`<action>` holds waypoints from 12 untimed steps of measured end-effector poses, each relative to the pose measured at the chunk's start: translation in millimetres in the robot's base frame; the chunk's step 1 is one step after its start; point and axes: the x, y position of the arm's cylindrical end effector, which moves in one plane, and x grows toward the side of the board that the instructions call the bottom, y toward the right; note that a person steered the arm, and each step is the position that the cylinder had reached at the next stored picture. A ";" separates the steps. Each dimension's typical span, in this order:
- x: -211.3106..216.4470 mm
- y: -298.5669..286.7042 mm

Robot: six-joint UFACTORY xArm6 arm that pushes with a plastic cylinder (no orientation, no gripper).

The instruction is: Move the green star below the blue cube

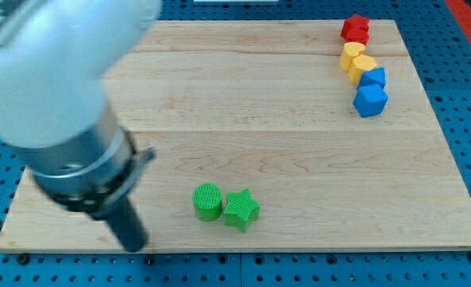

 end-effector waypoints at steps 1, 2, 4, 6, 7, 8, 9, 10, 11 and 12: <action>-17.0 79.6; -47.6 151.6; -60.9 169.4; -96.2 250.4; -97.8 286.2; -64.6 252.8; -61.3 195.7; -93.3 155.1; -119.6 167.9; -126.8 231.5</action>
